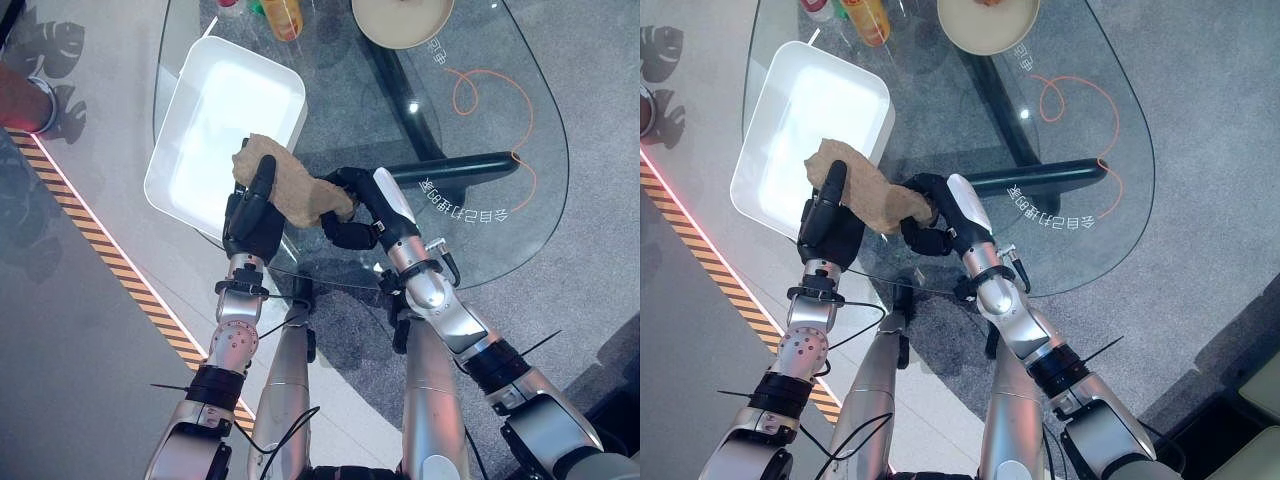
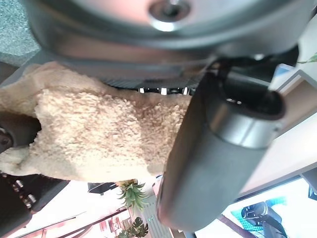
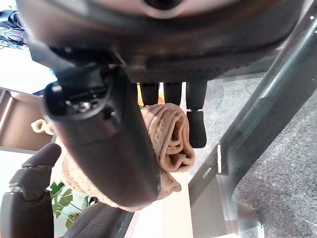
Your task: Wipe the table with a cloth and put it in the basket.
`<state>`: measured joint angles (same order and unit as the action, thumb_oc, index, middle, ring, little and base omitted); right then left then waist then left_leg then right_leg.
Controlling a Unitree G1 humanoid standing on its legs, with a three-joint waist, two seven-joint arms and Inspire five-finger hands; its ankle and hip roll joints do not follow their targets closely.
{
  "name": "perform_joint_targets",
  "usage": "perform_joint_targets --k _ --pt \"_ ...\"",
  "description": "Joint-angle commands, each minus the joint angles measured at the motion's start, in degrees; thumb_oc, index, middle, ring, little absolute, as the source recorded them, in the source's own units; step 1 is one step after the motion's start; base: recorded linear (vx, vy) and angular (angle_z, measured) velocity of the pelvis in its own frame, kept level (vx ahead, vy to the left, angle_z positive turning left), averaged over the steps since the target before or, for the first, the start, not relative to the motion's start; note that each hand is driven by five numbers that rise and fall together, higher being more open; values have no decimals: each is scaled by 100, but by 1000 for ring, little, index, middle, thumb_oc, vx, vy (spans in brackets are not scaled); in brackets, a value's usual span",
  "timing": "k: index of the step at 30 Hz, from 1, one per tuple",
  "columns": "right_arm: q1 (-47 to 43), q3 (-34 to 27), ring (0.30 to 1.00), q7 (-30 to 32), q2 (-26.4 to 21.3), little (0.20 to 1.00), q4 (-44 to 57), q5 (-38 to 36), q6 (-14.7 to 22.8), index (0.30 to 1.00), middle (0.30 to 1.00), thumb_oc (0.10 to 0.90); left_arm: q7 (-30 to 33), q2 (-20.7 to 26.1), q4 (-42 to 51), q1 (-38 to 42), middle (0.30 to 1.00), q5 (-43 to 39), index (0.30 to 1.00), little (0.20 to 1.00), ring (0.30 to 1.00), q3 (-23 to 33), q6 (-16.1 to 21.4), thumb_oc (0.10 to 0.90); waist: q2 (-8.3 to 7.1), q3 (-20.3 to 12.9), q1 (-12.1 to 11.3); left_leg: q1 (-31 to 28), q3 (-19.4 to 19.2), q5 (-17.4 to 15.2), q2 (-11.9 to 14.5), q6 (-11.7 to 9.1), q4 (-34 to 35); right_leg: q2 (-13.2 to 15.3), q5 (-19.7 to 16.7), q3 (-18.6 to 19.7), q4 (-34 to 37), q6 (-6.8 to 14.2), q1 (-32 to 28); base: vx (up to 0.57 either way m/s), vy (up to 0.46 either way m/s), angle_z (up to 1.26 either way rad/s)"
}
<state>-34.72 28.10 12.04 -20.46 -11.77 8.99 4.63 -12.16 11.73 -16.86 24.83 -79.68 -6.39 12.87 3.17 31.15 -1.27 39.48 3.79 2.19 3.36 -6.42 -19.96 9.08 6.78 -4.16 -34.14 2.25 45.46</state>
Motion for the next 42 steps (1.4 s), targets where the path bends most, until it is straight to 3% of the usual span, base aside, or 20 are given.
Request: perform_joint_targets --k 1,23,24,25,26,27,28,42 --pt "-433 9 300 -5 322 200 1322 33 668 300 300 100 -344 58 893 265 300 269 300 200 300 34 251 100 -65 -136 14 120 -461 -454 -577 660 -550 -367 -368 -259 656 -173 -354 0 0 0" --pt "-432 -28 300 -21 335 200 1333 52 652 300 300 100 -227 20 949 255 300 327 300 200 300 83 479 100 -67 -136 7 77 -450 -420 -588 653 -486 -367 -387 -261 685 -163 -381 0 0 0" --pt "-426 -39 429 -37 339 351 1315 21 646 429 429 251 -255 6 932 244 300 330 300 200 300 99 485 100 -69 -136 5 68 -447 -417 -586 648 -479 -368 -387 -261 688 -164 -392 0 0 0" --pt "-426 -39 429 -37 339 351 1315 21 647 429 429 251 -254 6 933 244 300 330 300 200 300 99 485 100 -69 -136 6 67 -447 -417 -586 648 -478 -368 -387 -261 689 -164 -392 0 0 0" --pt "-422 -41 679 -20 349 642 1300 19 651 679 679 542 -258 2 934 240 300 312 300 200 300 101 494 100 -69 -136 3 59 -445 -415 -588 648 -473 -371 -384 -262 689 -163 -401 0 0 0" --pt "-418 -39 855 -11 352 848 1295 22 657 855 855 748 -256 1 941 240 300 313 300 200 300 98 501 100 -68 -136 3 65 -445 -413 -584 648 -474 -369 -385 -261 684 -161 -394 0 0 0" --pt "-418 -45 900 -11 355 900 1317 29 640 900 900 800 -235 2 960 246 300 321 300 200 300 112 507 100 -67 -136 -2 68 -448 -406 -583 648 -466 -367 -387 -267 691 -161 -393 0 0 0" --pt "-432 -86 900 31 427 900 1287 47 636 900 900 800 76 -80 988 266 300 426 300 200 300 222 1017 100 -67 -136 -18 72 -439 -393 -590 643 -445 -365 -386 -280 690 -157 -377 0 0 0"
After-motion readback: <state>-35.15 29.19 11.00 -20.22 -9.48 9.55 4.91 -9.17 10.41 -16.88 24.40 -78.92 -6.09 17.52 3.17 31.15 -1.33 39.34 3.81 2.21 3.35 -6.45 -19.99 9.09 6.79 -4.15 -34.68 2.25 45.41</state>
